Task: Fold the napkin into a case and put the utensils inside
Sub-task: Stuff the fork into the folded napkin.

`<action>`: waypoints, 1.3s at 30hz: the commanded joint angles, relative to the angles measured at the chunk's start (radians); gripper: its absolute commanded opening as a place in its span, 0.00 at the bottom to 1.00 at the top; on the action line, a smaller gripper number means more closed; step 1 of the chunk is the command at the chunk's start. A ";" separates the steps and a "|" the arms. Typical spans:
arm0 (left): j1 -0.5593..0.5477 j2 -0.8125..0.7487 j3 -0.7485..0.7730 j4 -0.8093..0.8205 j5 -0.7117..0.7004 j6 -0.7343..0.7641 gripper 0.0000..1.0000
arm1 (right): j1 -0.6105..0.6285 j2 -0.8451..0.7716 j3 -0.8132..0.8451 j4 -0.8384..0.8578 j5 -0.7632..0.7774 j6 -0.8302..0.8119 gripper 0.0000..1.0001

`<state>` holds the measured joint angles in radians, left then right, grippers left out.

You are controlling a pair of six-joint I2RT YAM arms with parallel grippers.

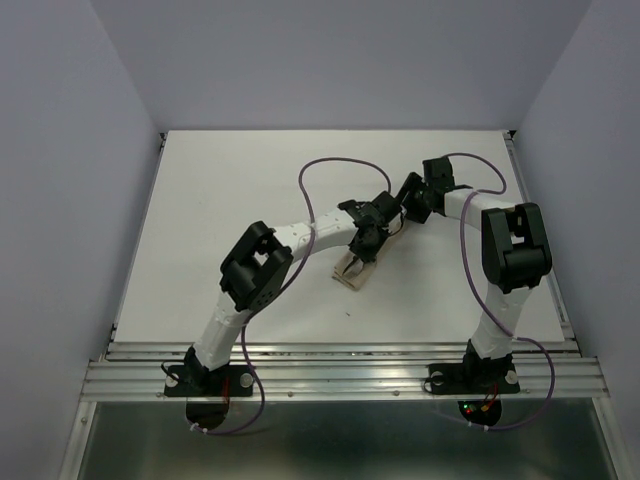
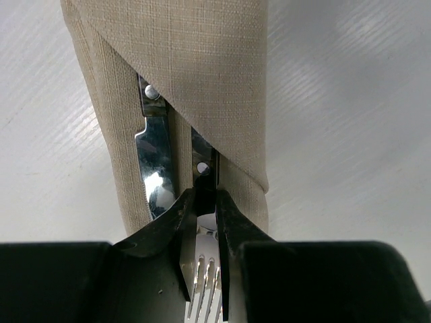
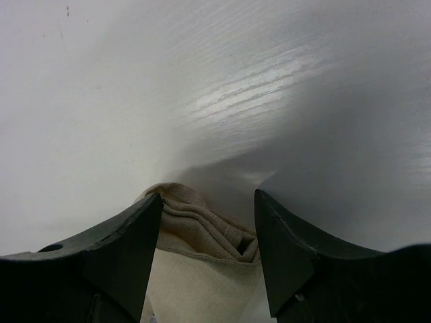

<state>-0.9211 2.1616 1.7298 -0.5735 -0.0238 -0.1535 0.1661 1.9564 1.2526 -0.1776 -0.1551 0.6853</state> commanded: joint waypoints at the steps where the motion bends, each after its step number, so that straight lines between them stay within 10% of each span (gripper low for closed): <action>1: -0.001 0.004 0.071 -0.012 -0.007 0.023 0.15 | 0.019 0.013 -0.048 -0.062 0.011 -0.009 0.63; 19: 0.010 0.072 0.180 -0.043 0.002 0.034 0.15 | 0.019 -0.008 -0.064 -0.059 0.014 0.000 0.63; 39: 0.021 -0.017 0.117 -0.046 0.019 0.009 0.50 | 0.019 -0.135 -0.012 -0.161 0.248 -0.004 0.71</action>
<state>-0.9062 2.2482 1.8591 -0.6102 -0.0059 -0.1410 0.1768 1.8992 1.2079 -0.2253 -0.0586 0.7029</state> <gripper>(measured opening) 0.459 0.690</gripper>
